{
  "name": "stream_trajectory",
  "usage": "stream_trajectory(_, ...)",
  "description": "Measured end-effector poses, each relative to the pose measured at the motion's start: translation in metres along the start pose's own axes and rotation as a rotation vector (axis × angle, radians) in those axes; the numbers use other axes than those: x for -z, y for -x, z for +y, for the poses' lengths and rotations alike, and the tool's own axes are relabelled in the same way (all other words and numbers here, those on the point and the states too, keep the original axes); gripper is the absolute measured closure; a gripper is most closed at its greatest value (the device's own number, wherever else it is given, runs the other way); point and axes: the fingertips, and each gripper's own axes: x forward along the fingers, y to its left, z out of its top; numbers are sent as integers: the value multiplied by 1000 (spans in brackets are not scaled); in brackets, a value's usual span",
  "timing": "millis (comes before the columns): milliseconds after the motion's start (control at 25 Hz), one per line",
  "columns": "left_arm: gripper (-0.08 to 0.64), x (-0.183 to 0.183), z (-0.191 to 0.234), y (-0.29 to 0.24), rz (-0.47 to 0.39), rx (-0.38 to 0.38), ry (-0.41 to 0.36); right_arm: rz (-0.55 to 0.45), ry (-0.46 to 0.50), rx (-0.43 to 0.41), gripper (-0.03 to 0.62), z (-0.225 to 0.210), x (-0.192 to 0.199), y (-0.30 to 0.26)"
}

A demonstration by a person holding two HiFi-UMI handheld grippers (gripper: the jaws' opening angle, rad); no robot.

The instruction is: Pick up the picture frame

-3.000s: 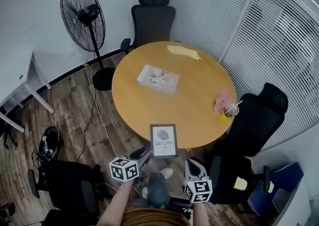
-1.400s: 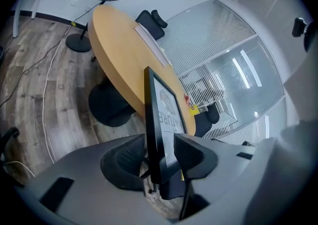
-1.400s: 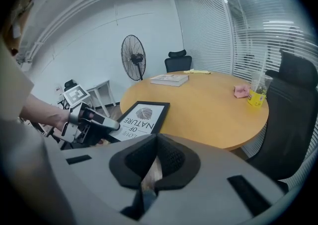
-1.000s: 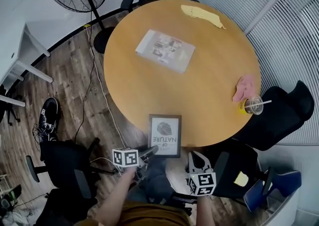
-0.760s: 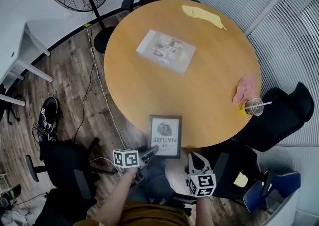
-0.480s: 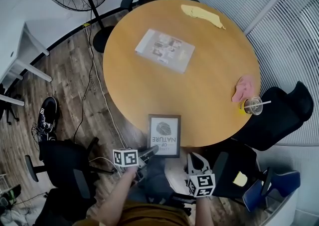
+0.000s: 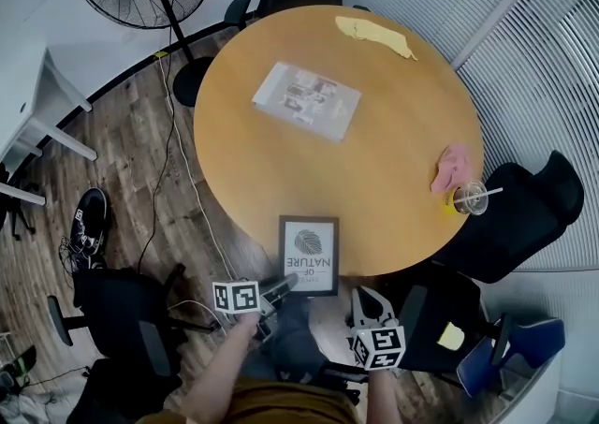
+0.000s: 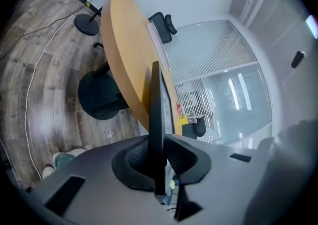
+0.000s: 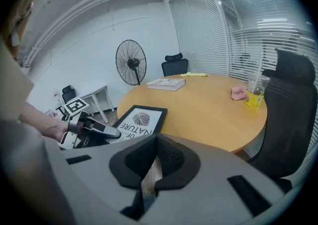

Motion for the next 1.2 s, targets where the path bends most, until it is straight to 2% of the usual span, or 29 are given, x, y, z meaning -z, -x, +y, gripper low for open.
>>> stream_trajectory(160, 498, -1, -11, 2, -12, 24, -1, -16, -1, 2, 579, 6, -6, 5)
stream_trajectory(400, 512, -6, -34, 1, 1, 9, -99, -55, -4, 15, 580, 9, -19, 15)
stream_trajectory(1200, 518, -9, -54, 26, -38, -28, -171, -136, -41, 19, 579, 26, -31, 46)
